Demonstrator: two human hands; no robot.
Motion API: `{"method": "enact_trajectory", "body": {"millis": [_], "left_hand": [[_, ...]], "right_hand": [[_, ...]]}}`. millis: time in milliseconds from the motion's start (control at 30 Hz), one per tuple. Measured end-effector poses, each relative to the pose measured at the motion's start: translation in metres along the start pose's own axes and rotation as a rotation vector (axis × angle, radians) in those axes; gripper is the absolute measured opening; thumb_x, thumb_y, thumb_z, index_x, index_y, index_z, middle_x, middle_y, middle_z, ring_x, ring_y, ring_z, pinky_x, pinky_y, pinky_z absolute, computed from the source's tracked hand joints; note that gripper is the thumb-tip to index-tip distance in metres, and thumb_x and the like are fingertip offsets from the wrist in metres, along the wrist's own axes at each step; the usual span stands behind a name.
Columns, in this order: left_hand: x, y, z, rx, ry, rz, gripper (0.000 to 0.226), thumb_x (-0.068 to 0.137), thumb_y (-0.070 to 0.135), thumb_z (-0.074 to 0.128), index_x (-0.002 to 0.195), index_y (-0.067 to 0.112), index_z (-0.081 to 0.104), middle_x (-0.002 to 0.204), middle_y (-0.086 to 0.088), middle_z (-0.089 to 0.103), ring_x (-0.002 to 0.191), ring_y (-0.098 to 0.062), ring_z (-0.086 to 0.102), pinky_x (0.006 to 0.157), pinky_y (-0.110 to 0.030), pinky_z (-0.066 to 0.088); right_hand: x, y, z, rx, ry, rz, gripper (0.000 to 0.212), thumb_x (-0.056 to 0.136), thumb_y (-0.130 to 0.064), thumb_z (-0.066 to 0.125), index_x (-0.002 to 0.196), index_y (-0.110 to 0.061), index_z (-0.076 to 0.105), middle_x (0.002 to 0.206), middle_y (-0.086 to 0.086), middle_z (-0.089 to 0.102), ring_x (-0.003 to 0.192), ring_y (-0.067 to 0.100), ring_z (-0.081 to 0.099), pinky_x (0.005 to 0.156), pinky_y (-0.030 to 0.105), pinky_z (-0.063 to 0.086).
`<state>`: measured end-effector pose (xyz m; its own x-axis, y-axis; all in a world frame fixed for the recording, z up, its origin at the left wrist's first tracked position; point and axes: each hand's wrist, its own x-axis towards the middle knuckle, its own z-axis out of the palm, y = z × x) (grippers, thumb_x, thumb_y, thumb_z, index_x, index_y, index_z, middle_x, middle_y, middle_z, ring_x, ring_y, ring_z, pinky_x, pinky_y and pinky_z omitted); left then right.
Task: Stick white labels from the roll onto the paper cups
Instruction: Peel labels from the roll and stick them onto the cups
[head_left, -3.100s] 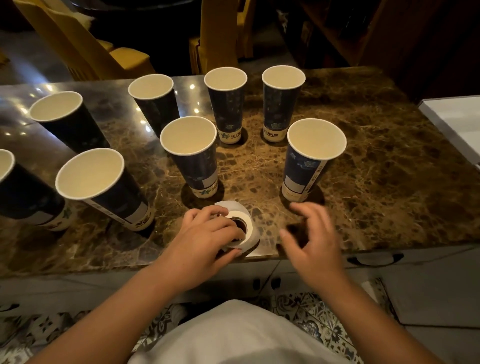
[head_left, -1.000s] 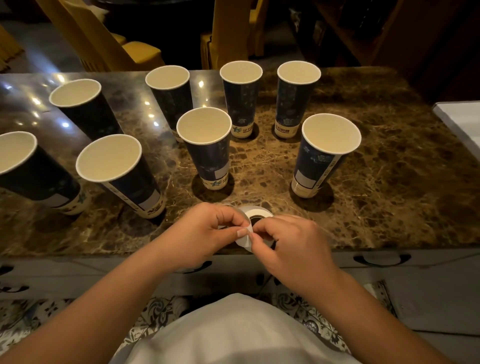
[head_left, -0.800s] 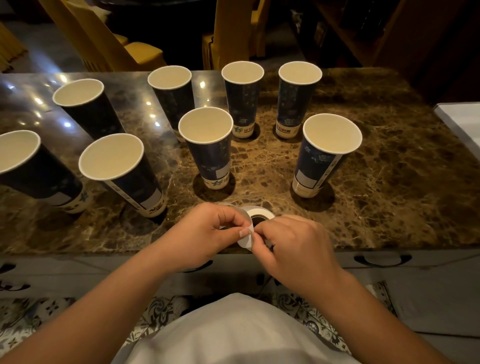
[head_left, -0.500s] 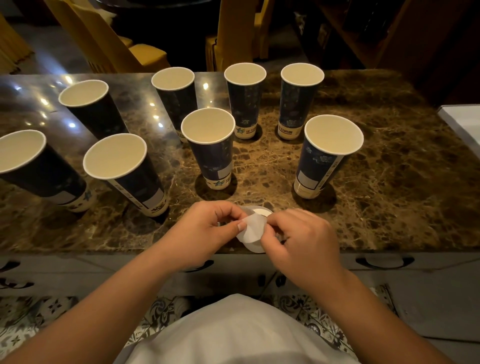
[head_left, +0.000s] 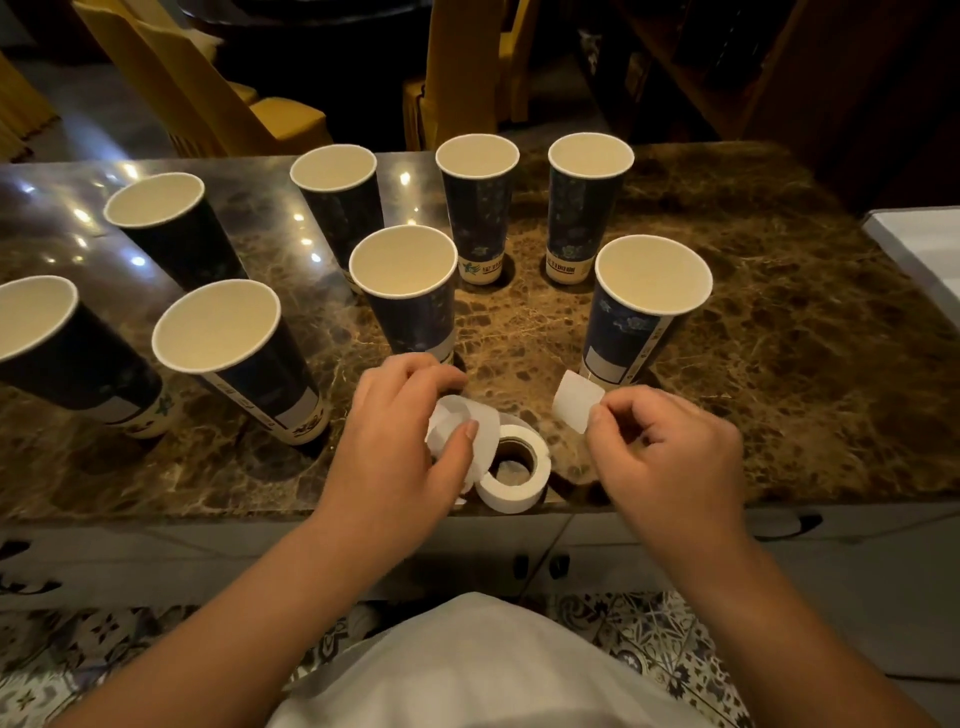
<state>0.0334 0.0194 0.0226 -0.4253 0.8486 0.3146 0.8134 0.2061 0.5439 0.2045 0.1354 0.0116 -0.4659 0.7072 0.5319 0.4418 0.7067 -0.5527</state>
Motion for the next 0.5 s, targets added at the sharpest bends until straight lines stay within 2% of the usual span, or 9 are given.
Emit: {"method": "enact_trajectory", "body": {"millis": [67,133,167,233,333,500], "left_hand": [[-0.002,0.012,-0.005,-0.13,-0.029,-0.02,0.012,0.086,0.027,0.063,0.097,0.021,0.064,0.093,0.014,0.06,0.085,-0.002,0.055,0.071,-0.013,0.045],[0.002,0.029,-0.011,-0.637,-0.253,-0.398,0.016,0.089,0.03,0.06,0.082,0.018,0.067,0.068,0.014,0.059,0.063,-0.002,0.053,0.057,-0.016,0.043],[0.004,0.033,-0.013,-0.865,-0.37,-0.611,0.021,0.09,0.033,0.06,0.08,0.016,0.067,0.063,0.011,0.056,0.059,-0.004,0.05,0.054,-0.02,0.04],[0.007,0.035,-0.012,-1.07,-0.475,-0.848,0.026,0.086,0.04,0.062,0.081,0.015,0.065,0.065,0.004,0.052,0.056,-0.008,0.044,0.051,-0.023,0.031],[0.01,0.034,-0.011,-1.124,-0.507,-0.948,0.028,0.082,0.044,0.065,0.077,0.016,0.064,0.067,0.001,0.049,0.053,-0.008,0.039,0.05,-0.021,0.025],[0.014,0.033,-0.013,-1.16,-0.523,-0.955,0.012,0.087,0.021,0.062,0.076,0.016,0.063,0.068,-0.001,0.054,0.053,-0.007,0.04,0.047,-0.019,0.027]], "right_hand": [[-0.001,0.0,-0.002,-0.203,0.048,-0.261,0.018,0.088,-0.016,0.06,0.075,-0.012,0.072,0.068,0.001,0.069,0.059,0.017,0.061,0.049,0.033,0.047],[-0.001,-0.003,-0.002,-0.288,0.064,-0.433,0.02,0.089,-0.02,0.061,0.075,-0.013,0.072,0.068,0.003,0.07,0.059,0.022,0.062,0.051,0.038,0.045],[0.0,-0.006,-0.002,-0.302,0.066,-0.482,0.018,0.088,-0.02,0.062,0.074,-0.013,0.072,0.068,0.003,0.07,0.059,0.023,0.062,0.052,0.039,0.045],[0.002,-0.01,-0.004,-0.316,0.075,-0.551,0.016,0.086,-0.017,0.065,0.073,-0.012,0.072,0.068,0.004,0.07,0.06,0.023,0.063,0.054,0.039,0.044],[0.008,-0.012,-0.005,-0.3,0.08,-0.629,0.013,0.087,-0.014,0.067,0.076,-0.01,0.073,0.072,0.005,0.072,0.064,0.023,0.066,0.058,0.039,0.044],[0.012,-0.01,-0.007,-0.288,0.066,-0.691,0.011,0.088,-0.015,0.068,0.082,-0.01,0.076,0.078,0.004,0.074,0.069,0.021,0.069,0.063,0.037,0.044]]}}
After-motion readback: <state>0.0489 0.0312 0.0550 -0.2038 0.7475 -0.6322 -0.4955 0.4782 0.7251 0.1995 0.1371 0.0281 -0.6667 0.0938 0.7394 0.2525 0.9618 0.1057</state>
